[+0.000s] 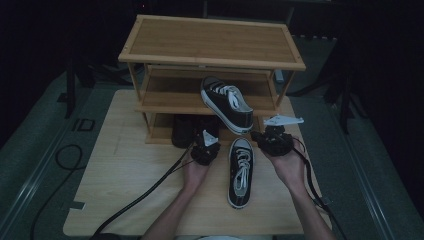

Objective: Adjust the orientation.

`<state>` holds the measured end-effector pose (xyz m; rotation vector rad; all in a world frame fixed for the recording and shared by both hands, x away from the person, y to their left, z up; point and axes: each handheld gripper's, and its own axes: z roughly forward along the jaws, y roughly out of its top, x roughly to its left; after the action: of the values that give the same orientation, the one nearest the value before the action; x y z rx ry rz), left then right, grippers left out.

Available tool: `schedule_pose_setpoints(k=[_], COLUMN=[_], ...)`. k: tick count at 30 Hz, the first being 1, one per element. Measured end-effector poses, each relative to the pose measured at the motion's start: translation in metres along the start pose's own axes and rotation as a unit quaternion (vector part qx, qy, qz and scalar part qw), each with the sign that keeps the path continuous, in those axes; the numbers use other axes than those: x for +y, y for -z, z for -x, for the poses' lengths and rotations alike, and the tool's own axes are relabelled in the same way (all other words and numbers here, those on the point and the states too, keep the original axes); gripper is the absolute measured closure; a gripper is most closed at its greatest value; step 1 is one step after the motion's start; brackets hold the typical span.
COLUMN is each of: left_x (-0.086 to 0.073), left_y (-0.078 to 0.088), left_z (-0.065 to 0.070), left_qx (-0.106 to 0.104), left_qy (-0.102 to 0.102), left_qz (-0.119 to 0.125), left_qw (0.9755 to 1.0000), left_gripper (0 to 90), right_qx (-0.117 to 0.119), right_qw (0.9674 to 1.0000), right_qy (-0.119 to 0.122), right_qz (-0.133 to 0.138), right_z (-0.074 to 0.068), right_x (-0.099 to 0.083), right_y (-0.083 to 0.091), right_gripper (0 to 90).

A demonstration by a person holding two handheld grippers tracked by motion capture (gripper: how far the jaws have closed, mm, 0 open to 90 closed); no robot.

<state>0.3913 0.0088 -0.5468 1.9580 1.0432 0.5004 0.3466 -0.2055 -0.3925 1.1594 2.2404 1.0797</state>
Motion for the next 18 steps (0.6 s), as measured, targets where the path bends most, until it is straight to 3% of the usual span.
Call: schedule_pose_setpoints(k=[3,9,13,18], left_x=[0.006,0.01,0.009,0.01], left_y=[-0.003,-0.017,-0.025,-0.031], left_z=[0.003,0.011,0.011,0.009], left_qx=[-0.003,0.006,0.023,0.029], left_qy=[-0.001,-0.008,0.002,0.012], left_qz=[0.011,0.005,0.005,0.003], left_qw=[0.9999,0.9999,0.9997,0.9995], left_gripper=[90.0,90.0,90.0,90.0], right_qx=[0.005,0.013,0.016,0.018], right_qw=[1.0,0.9998,0.9996,0.9994], right_qy=[0.005,0.017,0.023,0.029], right_qz=[0.001,-0.001,0.001,0.01], right_z=[-0.004,-0.011,-0.014,-0.019], right_x=[-0.005,-0.012,-0.016,-0.019], right_y=[0.001,0.002,0.004,0.007], right_gripper=[88.3,88.0,87.9,87.9])
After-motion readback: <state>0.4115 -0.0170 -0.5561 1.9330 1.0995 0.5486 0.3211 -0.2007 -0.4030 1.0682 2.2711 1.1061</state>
